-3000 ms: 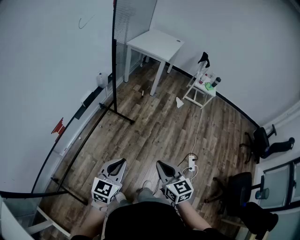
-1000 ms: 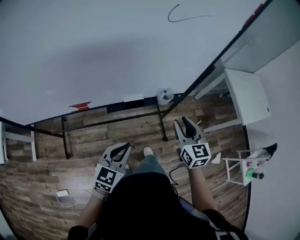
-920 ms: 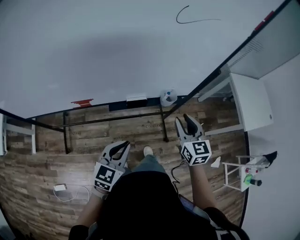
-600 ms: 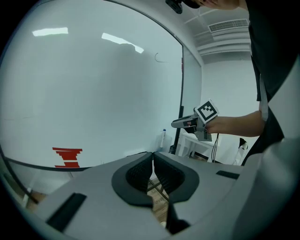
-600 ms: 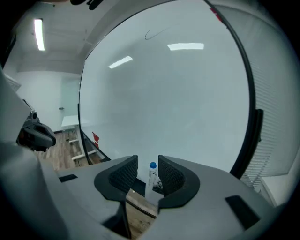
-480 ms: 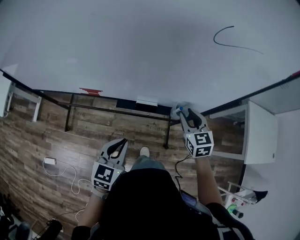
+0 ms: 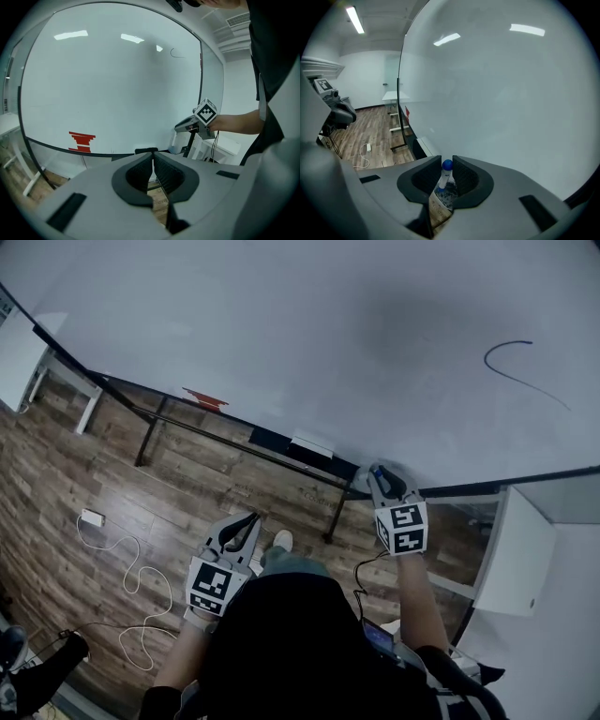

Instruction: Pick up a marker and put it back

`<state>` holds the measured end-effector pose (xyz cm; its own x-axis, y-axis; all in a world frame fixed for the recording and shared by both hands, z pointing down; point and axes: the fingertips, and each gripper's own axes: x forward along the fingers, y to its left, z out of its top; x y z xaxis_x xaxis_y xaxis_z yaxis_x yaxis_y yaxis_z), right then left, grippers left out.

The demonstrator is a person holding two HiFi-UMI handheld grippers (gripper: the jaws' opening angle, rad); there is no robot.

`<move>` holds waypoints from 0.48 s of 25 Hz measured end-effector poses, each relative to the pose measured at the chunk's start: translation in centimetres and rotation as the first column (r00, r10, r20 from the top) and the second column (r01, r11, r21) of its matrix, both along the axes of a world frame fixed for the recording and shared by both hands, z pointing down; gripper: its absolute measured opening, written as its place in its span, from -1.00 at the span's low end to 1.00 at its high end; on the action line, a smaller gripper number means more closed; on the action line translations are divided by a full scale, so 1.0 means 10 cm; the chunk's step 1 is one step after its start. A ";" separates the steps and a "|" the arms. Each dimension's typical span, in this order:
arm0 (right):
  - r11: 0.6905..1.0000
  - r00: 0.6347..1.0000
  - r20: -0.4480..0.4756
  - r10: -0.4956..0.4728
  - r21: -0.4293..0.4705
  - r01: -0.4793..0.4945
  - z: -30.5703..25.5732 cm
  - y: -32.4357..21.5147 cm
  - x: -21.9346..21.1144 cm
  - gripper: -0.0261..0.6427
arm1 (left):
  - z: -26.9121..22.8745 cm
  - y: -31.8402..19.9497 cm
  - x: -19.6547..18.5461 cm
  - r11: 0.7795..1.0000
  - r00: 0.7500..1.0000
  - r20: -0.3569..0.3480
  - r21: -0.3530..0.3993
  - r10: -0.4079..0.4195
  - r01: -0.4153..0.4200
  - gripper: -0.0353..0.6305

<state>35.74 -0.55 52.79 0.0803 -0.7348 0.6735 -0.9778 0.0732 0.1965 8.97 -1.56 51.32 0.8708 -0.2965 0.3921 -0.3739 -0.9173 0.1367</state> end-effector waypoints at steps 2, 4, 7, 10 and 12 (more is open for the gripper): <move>1.000 1.000 -0.006 -0.015 -0.011 0.015 0.00 -0.02 -0.01 -0.63 | 0.02 0.01 -0.03 1.000 1.000 0.002 -0.008 -0.018 0.018 -0.82; 0.999 0.999 -0.015 -0.031 -0.022 0.031 -0.02 -0.03 -0.03 -0.63 | 0.04 0.01 -0.08 0.999 0.999 0.005 -0.013 -0.033 0.033 -0.82; 0.998 0.998 -0.045 -0.053 -0.035 0.052 -0.11 -0.07 -0.08 -0.64 | 0.03 0.00 -0.17 0.999 0.999 0.003 -0.014 -0.051 0.051 -0.82; 0.997 0.994 -0.091 -0.068 -0.027 0.066 -0.24 -0.16 -0.15 -0.64 | 0.02 -0.06 -0.28 0.998 0.998 -0.005 -0.015 -0.067 0.067 -0.82; 0.997 0.990 -0.121 -0.075 -0.015 0.074 -0.34 -0.23 -0.20 -0.64 | 0.00 -0.10 -0.34 0.997 0.997 -0.014 -0.015 -0.073 0.073 -0.82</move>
<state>33.72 -2.86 49.43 0.1072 -0.7350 0.6696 -0.9386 0.1474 0.3120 5.61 -2.58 51.36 0.8527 -0.3541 0.3841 -0.4379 -0.8854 0.1557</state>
